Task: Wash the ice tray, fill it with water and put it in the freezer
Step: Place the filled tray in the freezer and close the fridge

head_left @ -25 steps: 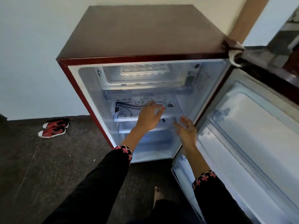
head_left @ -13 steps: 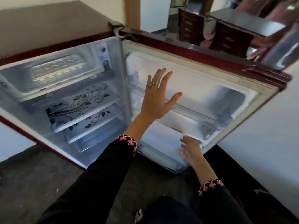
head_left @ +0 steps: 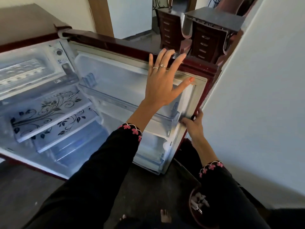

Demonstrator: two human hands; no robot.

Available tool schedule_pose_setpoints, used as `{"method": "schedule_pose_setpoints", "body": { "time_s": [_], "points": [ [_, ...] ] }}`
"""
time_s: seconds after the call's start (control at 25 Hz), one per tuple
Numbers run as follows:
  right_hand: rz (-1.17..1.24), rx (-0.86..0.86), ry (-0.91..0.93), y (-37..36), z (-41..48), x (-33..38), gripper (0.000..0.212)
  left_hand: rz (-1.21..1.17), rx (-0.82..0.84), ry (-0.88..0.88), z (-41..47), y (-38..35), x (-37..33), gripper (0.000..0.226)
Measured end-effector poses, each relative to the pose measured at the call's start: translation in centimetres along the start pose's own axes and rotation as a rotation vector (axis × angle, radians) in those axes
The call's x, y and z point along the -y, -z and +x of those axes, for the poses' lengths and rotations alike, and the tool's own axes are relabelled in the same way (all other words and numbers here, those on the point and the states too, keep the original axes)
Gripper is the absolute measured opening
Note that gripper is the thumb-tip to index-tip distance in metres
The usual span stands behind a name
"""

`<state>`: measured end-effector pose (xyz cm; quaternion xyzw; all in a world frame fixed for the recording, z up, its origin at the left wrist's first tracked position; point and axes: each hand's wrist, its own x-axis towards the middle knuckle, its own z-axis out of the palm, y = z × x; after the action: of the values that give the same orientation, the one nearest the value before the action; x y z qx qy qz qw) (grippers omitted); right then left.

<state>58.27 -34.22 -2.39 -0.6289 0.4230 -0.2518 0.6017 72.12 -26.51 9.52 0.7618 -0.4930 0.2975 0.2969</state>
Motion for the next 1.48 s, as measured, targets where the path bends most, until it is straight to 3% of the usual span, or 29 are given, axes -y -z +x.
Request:
{"method": "schedule_pose_setpoints", "body": {
  "time_s": [0.32, 0.44, 0.64, 0.88, 1.04, 1.16, 1.32, 1.48],
  "points": [
    [-0.163, -0.02, 0.244, 0.4, -3.9, -3.4, 0.08, -0.096, -0.053, 0.194, -1.9, 1.8, -1.9, 0.048],
    [-0.191, -0.063, 0.305, -0.4, -7.2, -4.7, 0.081, -0.172, -0.088, 0.235, -3.9, 4.3, -1.8, 0.045],
    [-0.292, 0.017, 0.428, -2.8, -14.0, -6.3, 0.081, -0.316, -0.135, 0.281, -8.6, 10.6, -0.2, 0.04],
    [-0.397, 0.178, 0.665, -8.7, -22.6, -7.1, 0.068, -0.445, -0.014, 0.452, -14.7, 22.2, 4.1, 0.038],
    [-0.39, 0.194, 0.967, -13.7, -25.1, -4.7, 0.044, -0.481, 0.144, 0.59, -17.3, 30.4, 7.8, 0.044],
    [-0.377, 0.164, 1.195, -18.3, -26.8, -2.1, 0.03, -0.252, 0.238, 0.678, -18.6, 34.9, 10.7, 0.052],
    [-0.371, 0.381, 1.301, -25.8, -27.8, 1.2, 0.049, 0.345, 0.302, 0.707, -20.1, 36.6, 15.0, 0.072],
    [-0.394, 0.698, 1.295, -34.1, -28.4, 2.5, 0.061, 0.644, 0.048, 0.62, -22.6, 37.6, 22.4, 0.056]
  ]
}}
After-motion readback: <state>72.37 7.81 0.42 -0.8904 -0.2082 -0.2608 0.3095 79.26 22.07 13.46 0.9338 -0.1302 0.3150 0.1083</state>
